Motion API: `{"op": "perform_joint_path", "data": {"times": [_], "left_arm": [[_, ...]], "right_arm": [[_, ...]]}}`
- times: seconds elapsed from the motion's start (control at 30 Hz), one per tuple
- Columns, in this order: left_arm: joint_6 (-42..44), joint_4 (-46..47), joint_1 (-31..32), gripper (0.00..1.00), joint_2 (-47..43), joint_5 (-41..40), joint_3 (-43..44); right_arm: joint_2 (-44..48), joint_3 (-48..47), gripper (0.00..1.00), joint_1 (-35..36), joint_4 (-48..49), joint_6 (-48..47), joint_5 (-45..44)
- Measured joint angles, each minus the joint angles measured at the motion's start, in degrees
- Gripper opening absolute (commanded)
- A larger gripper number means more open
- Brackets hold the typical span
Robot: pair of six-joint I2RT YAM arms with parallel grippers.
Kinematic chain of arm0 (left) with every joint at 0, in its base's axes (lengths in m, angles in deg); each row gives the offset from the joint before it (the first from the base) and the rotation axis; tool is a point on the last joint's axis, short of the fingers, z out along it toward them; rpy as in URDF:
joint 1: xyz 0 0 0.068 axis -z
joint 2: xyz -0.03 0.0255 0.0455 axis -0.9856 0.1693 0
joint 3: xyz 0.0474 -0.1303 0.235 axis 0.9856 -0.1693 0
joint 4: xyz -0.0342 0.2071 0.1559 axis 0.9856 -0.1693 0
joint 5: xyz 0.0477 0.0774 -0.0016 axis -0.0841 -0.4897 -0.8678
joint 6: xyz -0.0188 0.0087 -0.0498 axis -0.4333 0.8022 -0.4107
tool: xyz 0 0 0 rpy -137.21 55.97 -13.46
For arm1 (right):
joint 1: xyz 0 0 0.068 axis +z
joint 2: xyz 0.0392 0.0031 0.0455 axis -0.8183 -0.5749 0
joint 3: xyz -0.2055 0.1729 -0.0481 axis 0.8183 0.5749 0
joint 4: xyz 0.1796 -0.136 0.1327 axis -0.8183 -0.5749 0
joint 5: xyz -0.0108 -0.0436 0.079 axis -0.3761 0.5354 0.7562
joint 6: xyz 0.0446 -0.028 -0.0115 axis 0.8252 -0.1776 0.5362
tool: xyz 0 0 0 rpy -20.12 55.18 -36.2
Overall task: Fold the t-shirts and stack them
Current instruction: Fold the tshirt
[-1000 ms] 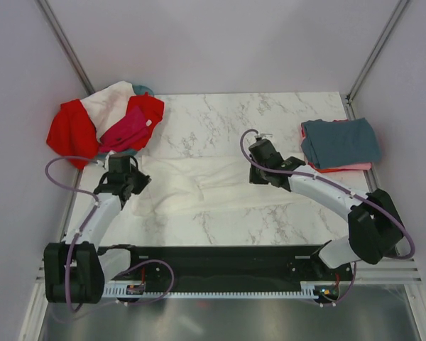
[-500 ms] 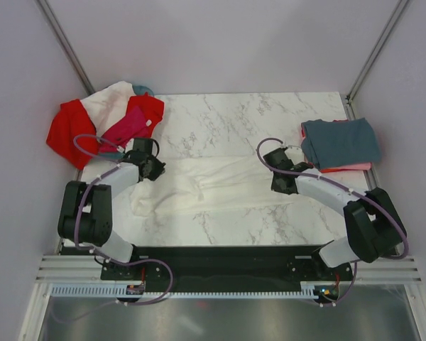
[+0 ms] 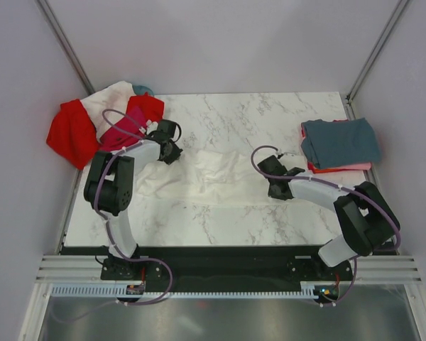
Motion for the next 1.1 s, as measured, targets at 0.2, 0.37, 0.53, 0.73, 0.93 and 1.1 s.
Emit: {"op": "perform_joint_path", "data": {"times": [0.2,0.37,0.53,0.73,0.93,1.1], "left_arm": [[3.2,-2.3,3.9,0.02,9.4,-1.4,13.2],[5.7,-2.4,5.4,0.02,22.7,2.9,32.5],[6.7,-3.9,6.3,0.02,35.8,9.2,52.9],[6.3,-4.8,8.6,0.02,45.9,15.4,68.8],[3.4,-1.1,10.2,0.02,49.6,18.8,72.7],[2.6,1.9,10.2,0.18,50.3,21.9,72.7]], "right_arm": [[0.5,0.6,0.0,13.5,0.9,5.6,0.7],[-4.8,-5.4,0.0,29.1,0.1,12.9,3.7],[-13.5,-15.8,0.0,37.8,1.6,16.2,9.6],[-11.3,-19.6,0.07,36.3,2.1,13.6,11.3],[2.9,-16.5,0.22,24.0,3.0,8.9,12.0],[11.5,-12.1,0.36,11.0,3.0,5.1,11.1]]}}
